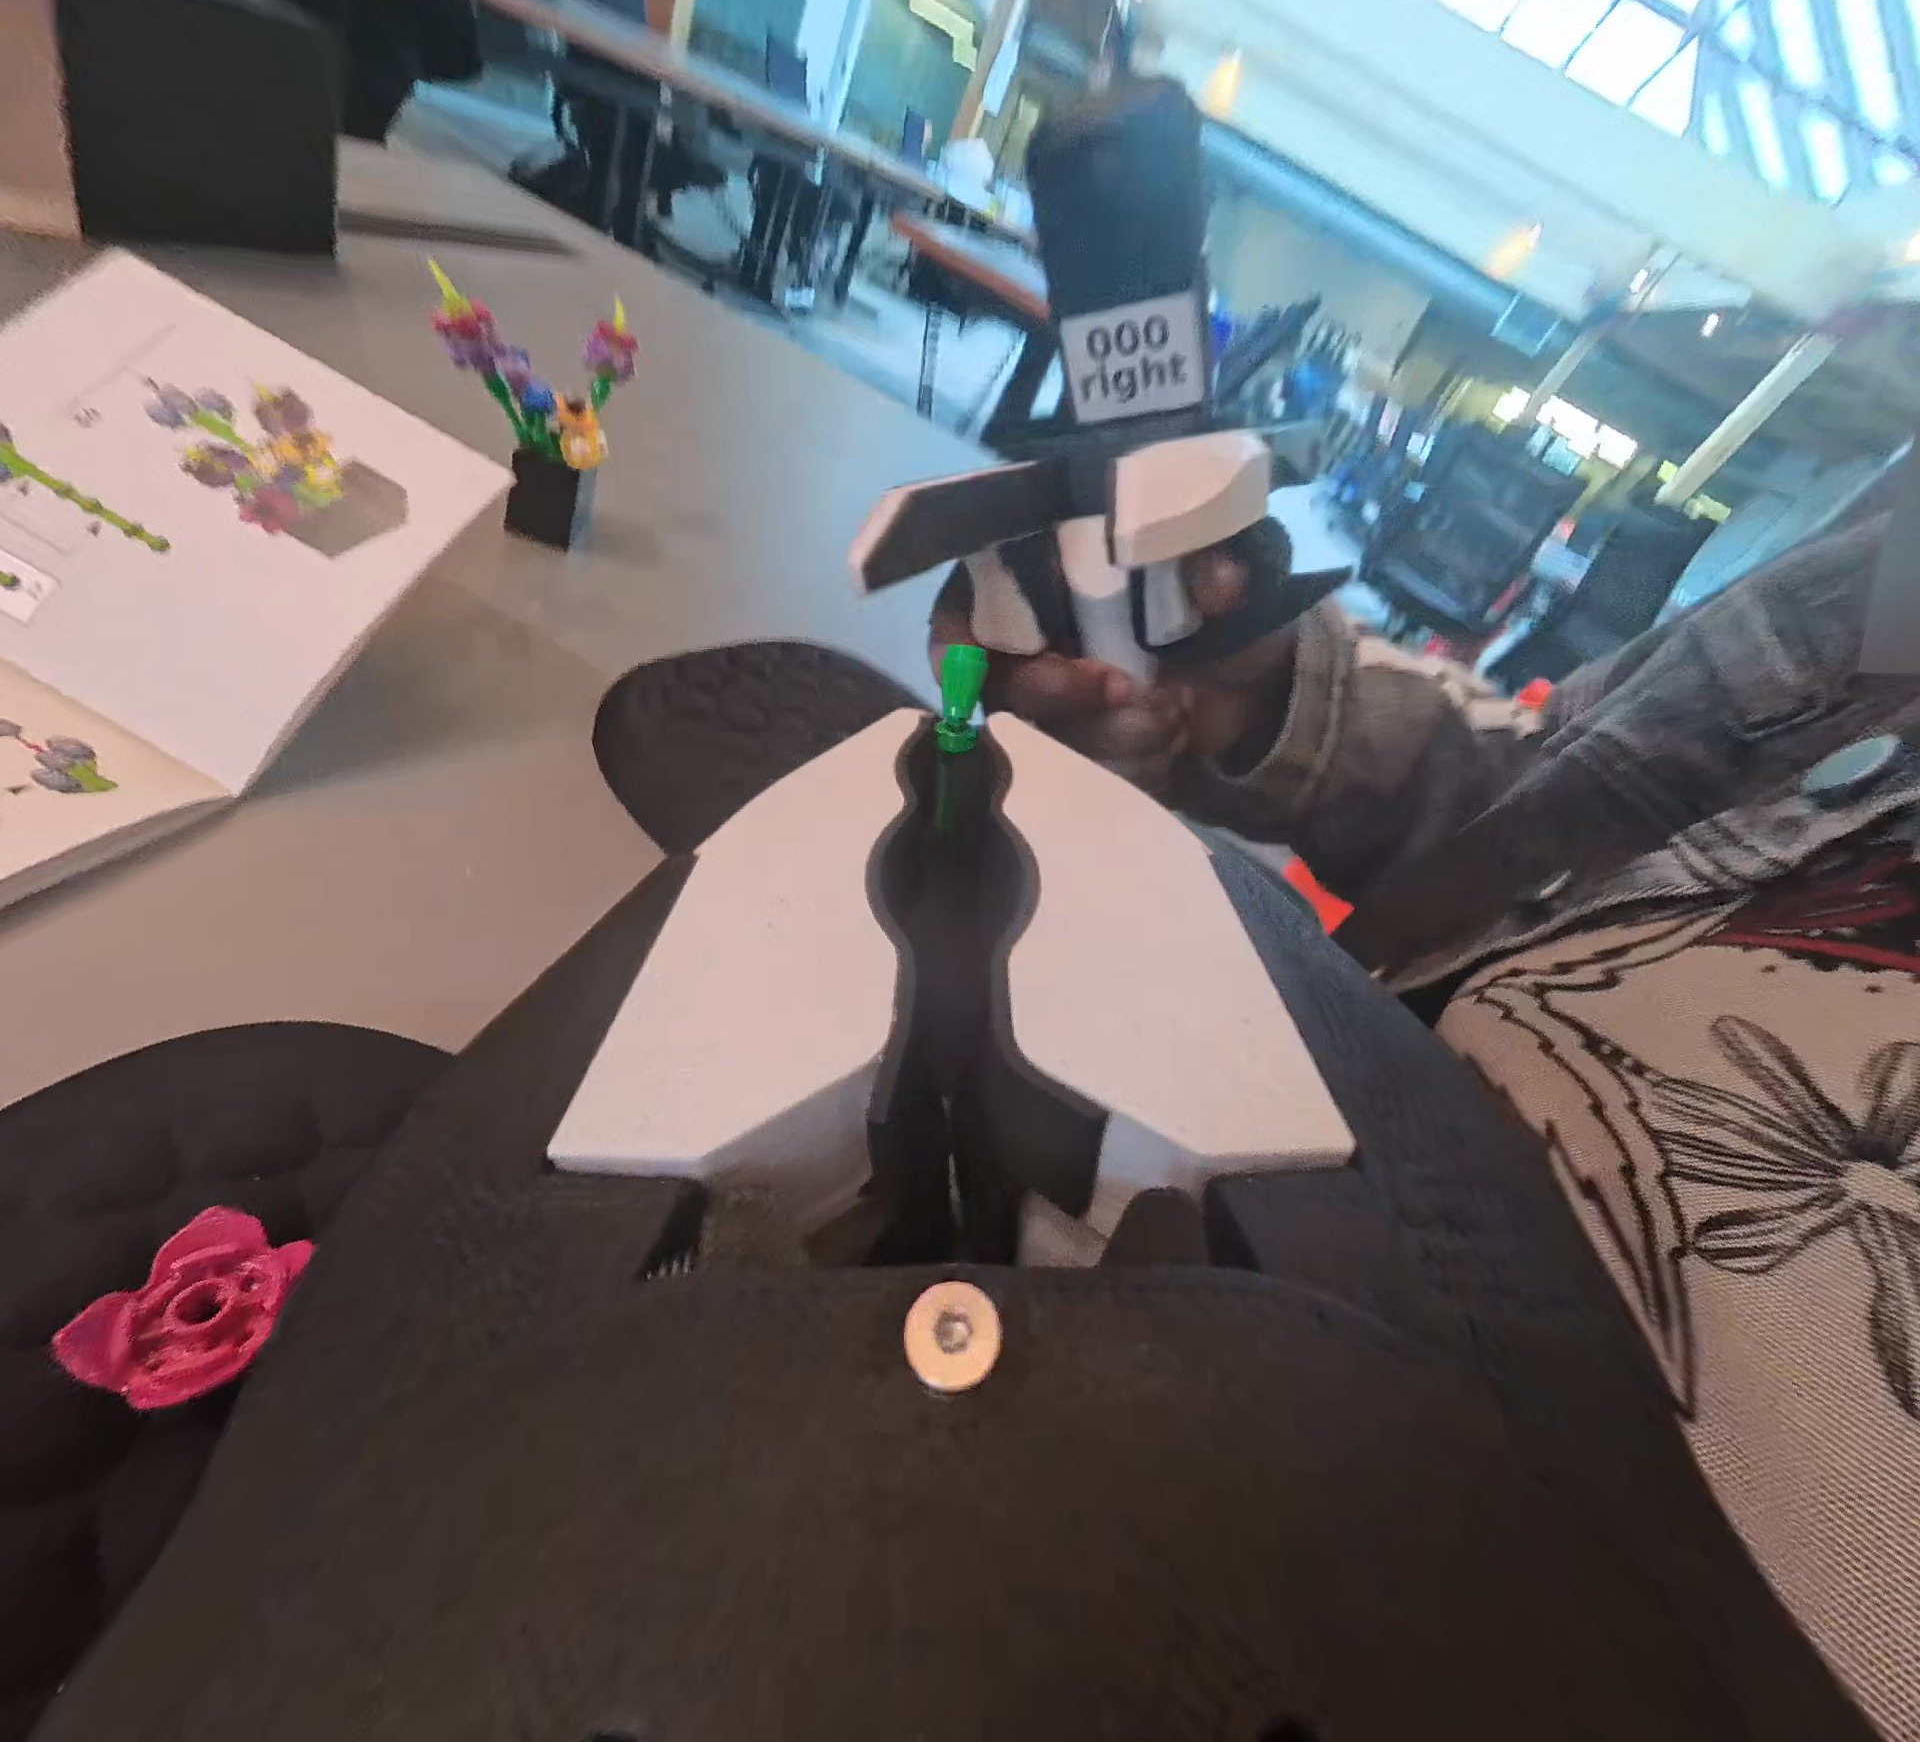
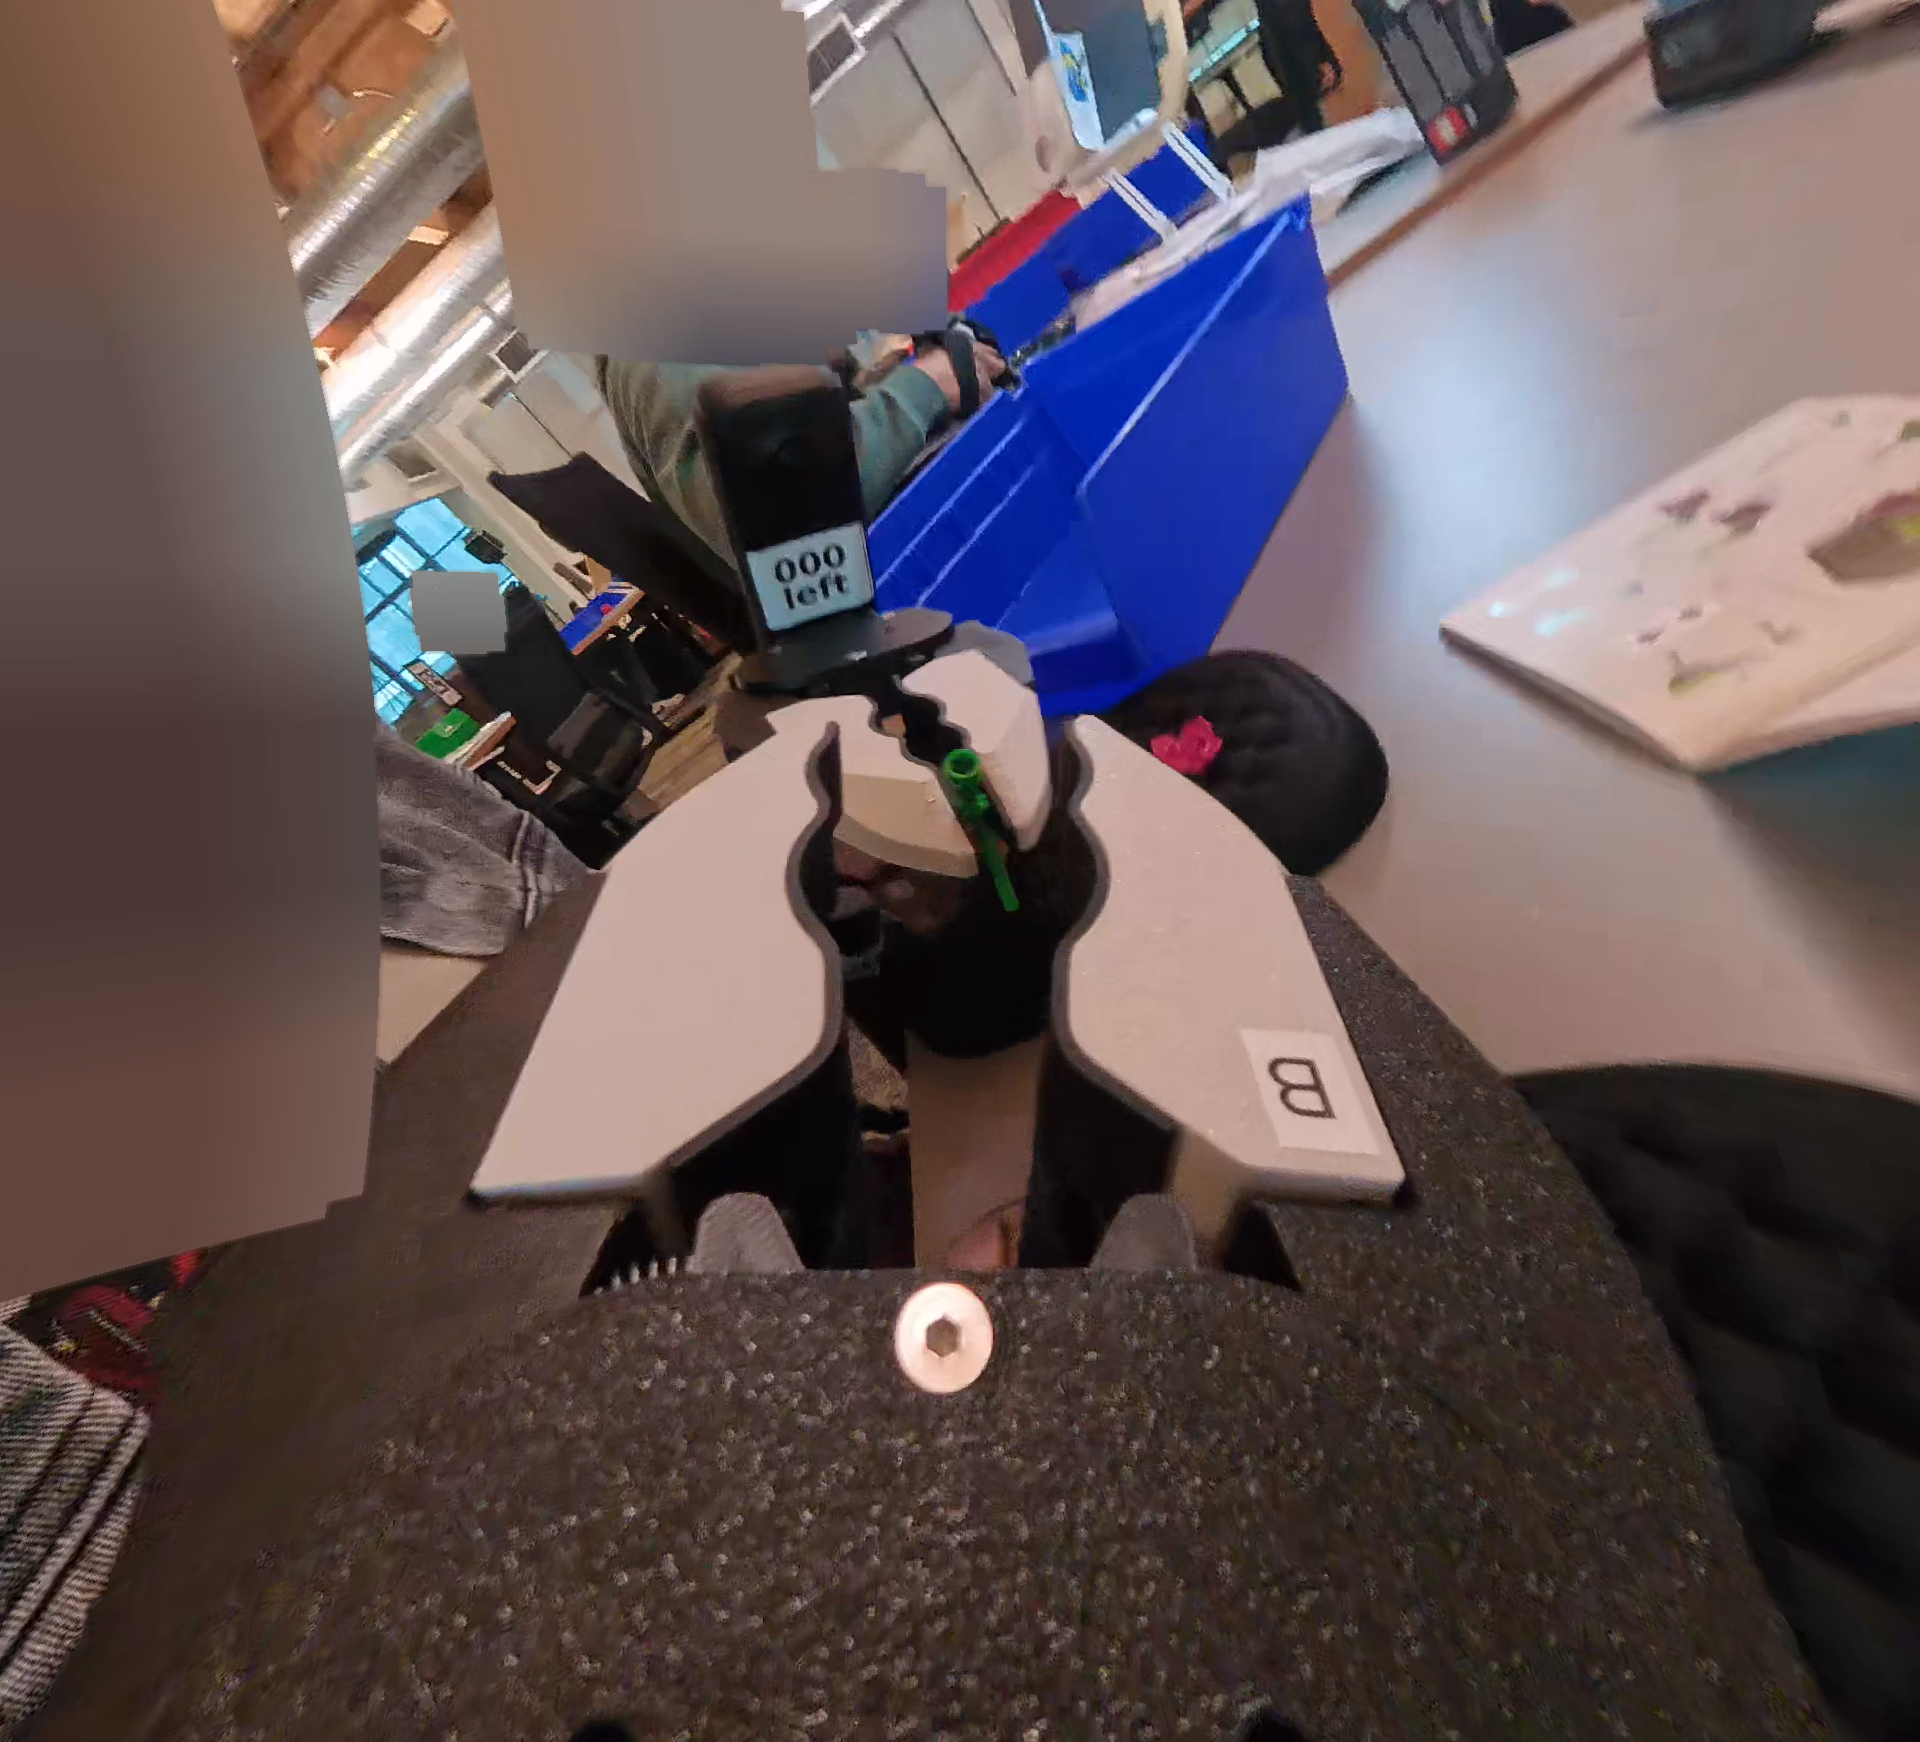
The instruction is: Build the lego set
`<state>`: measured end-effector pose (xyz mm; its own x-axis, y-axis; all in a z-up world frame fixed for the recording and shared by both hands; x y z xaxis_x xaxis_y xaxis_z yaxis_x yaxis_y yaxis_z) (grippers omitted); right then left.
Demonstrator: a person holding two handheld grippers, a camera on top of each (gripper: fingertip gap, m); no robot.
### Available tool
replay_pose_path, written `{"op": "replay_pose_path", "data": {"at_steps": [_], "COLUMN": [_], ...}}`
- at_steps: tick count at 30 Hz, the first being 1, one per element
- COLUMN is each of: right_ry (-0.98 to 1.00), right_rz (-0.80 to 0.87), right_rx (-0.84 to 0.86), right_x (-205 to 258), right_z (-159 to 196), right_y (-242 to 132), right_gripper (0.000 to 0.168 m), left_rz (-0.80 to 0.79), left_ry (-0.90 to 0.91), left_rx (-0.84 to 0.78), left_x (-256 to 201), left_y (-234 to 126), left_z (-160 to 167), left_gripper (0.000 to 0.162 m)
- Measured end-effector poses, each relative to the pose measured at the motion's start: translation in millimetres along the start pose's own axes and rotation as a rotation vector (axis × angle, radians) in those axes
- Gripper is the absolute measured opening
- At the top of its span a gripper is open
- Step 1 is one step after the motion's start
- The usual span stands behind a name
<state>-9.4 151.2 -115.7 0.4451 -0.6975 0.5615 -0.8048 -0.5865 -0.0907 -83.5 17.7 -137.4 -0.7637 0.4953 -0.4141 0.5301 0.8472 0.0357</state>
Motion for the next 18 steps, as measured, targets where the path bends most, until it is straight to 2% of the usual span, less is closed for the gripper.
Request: {"op": "replay_pose_path", "data": {"at_steps": [3, 6, 12, 18], "right_ry": [-0.1, -0.211, -0.534, -0.699], "right_rz": [0.052, 0.124, 0.045, 0.01], "right_rx": [0.002, 0.1, 0.415, 0.569], "right_x": [-8.3, -24.8, -32.2, -34.7], "right_z": [-13.8, -18.8, -1.0, 20.0], "right_y": [-0.4, 11.0, 77.9, 129.9], "right_gripper": [0.044, 0.04, 0.035, 0.04], "left_rz": [0.023, 0.063, 0.154, 0.151], "left_ry": [-0.017, 0.007, 0.114, 0.133], "left_rx": [-0.116, -0.185, -0.269, -0.249], "left_x": [-2.8, -6.9, -18.3, -19.5], "left_y": [-15.8, -27.8, -37.0, -35.1], "left_z": [-6.1, -7.4, -4.1, -2.8], "left_gripper": [0.007, 0.007, 0.007, 0.007]}}
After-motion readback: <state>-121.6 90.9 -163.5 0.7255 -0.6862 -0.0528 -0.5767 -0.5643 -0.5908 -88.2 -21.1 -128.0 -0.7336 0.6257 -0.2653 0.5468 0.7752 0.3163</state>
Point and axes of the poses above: each gripper's, where its closed fingertips meet, y out along the fingers, z out of its underside, x = y × z across the jaws, the point moved 8 cm from there along -y, back along the fingers, and after that the axes turned 11 degrees about z, right-handed, at the moved point
